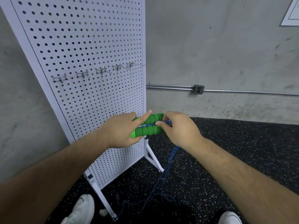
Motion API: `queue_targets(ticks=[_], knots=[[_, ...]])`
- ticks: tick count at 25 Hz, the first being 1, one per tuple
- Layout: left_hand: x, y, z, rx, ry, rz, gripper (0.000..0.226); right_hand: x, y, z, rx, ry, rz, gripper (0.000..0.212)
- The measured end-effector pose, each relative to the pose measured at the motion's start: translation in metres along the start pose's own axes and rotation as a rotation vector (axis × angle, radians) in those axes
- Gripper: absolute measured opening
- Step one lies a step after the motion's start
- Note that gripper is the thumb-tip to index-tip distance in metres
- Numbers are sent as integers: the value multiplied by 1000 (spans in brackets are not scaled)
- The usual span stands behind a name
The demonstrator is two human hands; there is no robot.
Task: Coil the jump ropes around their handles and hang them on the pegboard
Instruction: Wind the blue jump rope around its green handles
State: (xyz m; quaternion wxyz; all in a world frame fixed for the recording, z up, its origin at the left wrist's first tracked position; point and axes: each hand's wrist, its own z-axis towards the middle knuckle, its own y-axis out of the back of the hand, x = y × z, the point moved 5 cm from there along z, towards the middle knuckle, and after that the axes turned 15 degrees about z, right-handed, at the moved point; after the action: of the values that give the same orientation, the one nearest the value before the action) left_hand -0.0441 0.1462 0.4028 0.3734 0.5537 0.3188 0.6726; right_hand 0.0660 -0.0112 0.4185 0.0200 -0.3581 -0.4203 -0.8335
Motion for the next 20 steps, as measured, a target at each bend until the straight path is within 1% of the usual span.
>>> queue_targets(ticks=[2,4,6,8,11,12,13,14,15,16,17,18,20], knots=[[2,2,0,-5,9,14,93,2,-1,0,14,28,-33,31],[11,5,0,-19,49,25,93,3,2,3,61,-12,41,26],[23,9,-2,-54,86,31,94,3,8,7,133,-121,280,19],[37,8,-6,-58,143,22,94,-5,7,6,254,-272,491,19],[59,-2,-19,-21,257,-24,90,-27,-9,-7,496,-427,549,30],[61,-6,-24,-14,293,-45,90,-31,-14,-11,544,-454,532,32],[60,-11,-27,8,326,-92,89,-32,-16,-11,548,-462,505,32],[56,-15,-30,37,380,-228,87,-32,-16,-9,508,-458,497,30],[48,-21,-30,70,447,-445,81,-28,-15,-6,436,-452,537,28],[36,-28,-30,96,509,-698,71,-24,-15,0,352,-449,629,27],[21,-36,-28,121,553,-918,55,-20,-16,4,277,-438,745,27],[8,-42,-24,132,574,-1054,45,-14,-17,9,213,-411,859,27],[-17,-48,-15,180,578,-1286,37,-4,-21,18,113,-337,1032,27]])
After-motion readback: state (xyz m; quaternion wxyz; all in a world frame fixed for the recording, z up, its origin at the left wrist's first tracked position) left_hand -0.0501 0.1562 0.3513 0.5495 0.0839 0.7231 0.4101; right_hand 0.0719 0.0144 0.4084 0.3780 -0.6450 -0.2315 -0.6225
